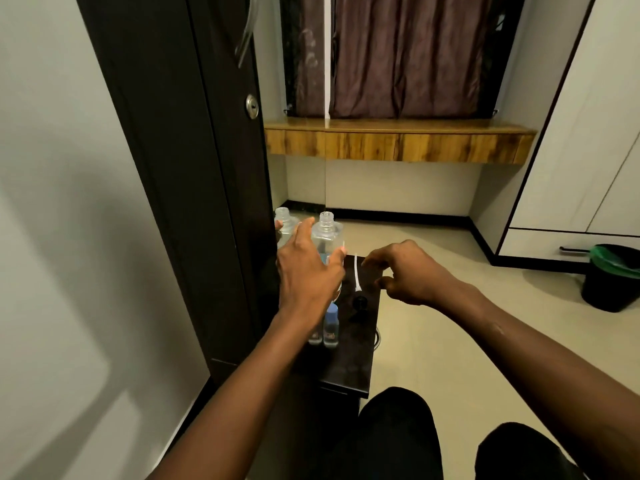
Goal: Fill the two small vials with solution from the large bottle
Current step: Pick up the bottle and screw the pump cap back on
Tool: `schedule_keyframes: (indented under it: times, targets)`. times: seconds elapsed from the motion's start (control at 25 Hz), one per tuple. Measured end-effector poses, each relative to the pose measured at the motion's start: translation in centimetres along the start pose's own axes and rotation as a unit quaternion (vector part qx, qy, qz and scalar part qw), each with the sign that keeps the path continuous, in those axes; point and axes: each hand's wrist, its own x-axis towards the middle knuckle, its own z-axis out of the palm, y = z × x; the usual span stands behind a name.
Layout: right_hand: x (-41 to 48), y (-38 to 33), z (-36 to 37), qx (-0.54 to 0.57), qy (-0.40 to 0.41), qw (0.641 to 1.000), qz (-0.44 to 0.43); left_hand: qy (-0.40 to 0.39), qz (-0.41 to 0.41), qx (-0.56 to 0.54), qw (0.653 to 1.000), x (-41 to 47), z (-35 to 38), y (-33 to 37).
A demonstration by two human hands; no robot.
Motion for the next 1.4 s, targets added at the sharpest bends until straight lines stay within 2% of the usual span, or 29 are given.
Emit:
schedule_keyframes:
  times: [0.2, 0.32, 0.52, 0.88, 1.2, 1.4]
  targets:
    - [0.8, 1.2, 2.2, -0.026, -0.061, 0.998, 0.012, 0.0, -0.036, -0.002, 0.999, 1.3, 3.4, -1.2]
    - [1.8, 1.5, 3.9, -0.059, -0.085, 0.994, -0.022, 0.002, -0.063, 0.001, 0.998, 1.9, 4.9, -2.1]
    - [2.9, 1.4, 6.1, -0.123, -0.094, 0.983, -0.104, 0.047, -0.082, 0.045, 0.995, 2.5, 6.3, -2.3]
    - [3.4, 2.5, 8.2, -0.115, -0.132, 0.983, -0.063, 0.049, -0.121, 0.084, 0.988, 3.5, 7.1, -2.1]
    - [1.6, 2.3, 7.0, -0.096, -0.09, 0.985, -0.111, 0.051, -0.13, 0.119, 0.983, 3.7, 8.0, -2.0]
    - [0.0, 2.5, 5.1, -0.076, -0.055, 0.991, -0.096, 0.03, -0.121, 0.053, 0.991, 3.9, 7.6, -2.0]
